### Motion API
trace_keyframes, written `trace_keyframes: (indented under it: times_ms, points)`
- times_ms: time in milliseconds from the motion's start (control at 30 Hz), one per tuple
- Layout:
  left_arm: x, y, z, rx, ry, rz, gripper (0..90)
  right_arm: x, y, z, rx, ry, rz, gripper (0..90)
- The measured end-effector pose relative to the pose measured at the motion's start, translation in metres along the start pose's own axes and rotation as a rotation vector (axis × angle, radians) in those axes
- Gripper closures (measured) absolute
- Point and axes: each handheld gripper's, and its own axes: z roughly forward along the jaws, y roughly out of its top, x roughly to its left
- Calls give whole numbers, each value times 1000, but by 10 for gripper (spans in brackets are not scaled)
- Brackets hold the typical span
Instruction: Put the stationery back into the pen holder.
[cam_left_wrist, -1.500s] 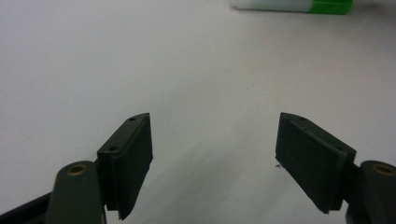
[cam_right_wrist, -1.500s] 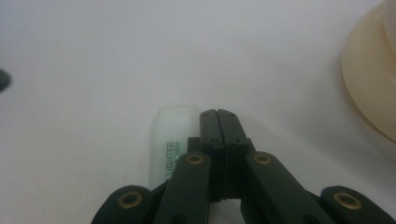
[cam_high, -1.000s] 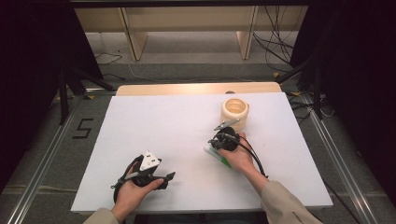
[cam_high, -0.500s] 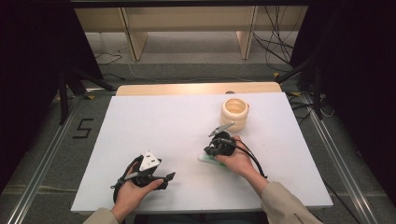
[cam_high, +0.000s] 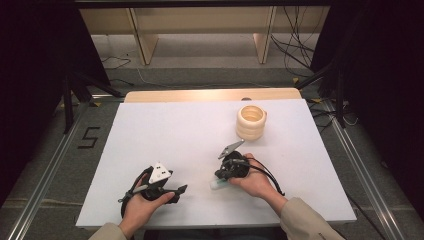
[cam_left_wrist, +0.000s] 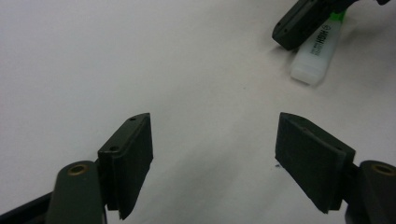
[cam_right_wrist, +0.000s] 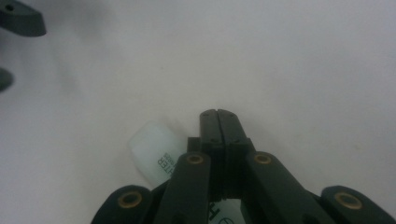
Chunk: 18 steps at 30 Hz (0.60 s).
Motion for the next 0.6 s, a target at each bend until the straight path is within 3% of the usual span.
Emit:
trace_keyframes:
  times_ms: [267, 600]
  points:
    - [-1, 0, 0, -1, -2, -1, 275, 13, -5, -3, 12, 19, -21, 900]
    - [-2, 0, 0, -5, -4, -1, 276, 20, -11, -5, 18, 27, -33, 900]
